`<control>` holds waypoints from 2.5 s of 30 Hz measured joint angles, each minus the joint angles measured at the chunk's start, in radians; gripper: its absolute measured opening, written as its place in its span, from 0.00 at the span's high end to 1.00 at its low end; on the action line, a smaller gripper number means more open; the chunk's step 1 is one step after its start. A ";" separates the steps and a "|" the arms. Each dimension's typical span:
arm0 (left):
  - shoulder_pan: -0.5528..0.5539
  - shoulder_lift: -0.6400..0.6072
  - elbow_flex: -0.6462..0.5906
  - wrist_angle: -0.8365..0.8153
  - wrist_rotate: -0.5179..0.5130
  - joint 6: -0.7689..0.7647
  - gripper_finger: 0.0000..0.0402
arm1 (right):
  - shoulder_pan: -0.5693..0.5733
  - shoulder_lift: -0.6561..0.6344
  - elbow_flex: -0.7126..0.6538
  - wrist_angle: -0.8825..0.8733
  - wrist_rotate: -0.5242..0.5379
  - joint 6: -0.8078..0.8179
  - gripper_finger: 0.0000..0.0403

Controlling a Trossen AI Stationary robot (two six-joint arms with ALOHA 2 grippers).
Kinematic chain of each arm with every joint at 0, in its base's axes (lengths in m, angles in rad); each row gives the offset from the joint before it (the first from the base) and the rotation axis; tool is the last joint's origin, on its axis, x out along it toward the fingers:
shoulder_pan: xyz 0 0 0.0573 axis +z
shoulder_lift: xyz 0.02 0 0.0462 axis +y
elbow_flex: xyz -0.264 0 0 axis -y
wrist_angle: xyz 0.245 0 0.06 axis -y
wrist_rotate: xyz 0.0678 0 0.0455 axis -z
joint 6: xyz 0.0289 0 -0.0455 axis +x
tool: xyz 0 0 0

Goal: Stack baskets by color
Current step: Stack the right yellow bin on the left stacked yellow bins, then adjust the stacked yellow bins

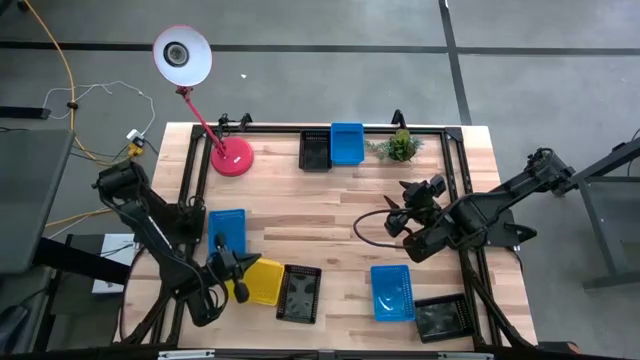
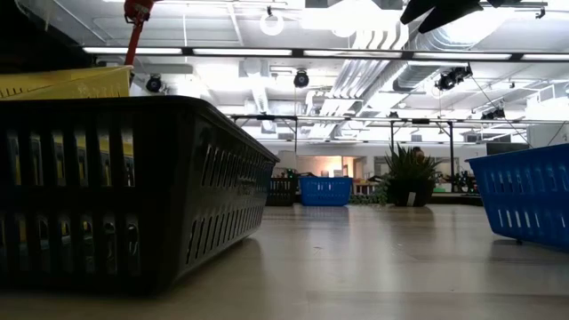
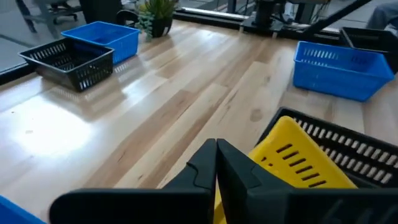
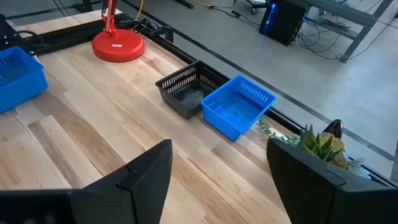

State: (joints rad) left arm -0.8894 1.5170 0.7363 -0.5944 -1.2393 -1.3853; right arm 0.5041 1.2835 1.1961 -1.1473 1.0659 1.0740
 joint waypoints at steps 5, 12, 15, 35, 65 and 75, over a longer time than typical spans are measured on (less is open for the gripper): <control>0.048 0.048 0.000 0.002 0.031 -0.006 1.00 | 0.000 0.000 0.000 0.001 0.000 0.000 0.38; 0.081 0.035 0.003 0.023 0.092 0.078 1.00 | 0.000 0.000 0.000 0.000 0.001 -0.001 0.38; 0.082 0.034 0.013 0.023 0.091 0.109 1.00 | 0.000 0.000 0.000 0.000 0.003 -0.008 0.38; 0.081 -0.011 0.328 -0.182 0.599 0.556 0.99 | 0.000 0.000 0.000 0.000 0.003 -0.008 0.38; 0.166 -0.044 0.343 0.031 1.252 0.312 0.34 | 0.000 0.000 0.000 -0.002 -0.027 -0.020 0.38; 0.211 -0.041 0.191 0.284 1.383 0.314 0.34 | 0.000 0.000 0.000 -0.005 -0.026 -0.019 0.38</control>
State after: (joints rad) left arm -0.6786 1.4764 0.9276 -0.3101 0.1434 -1.0710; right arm 0.5041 1.2839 1.1961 -1.1522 1.0397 1.0546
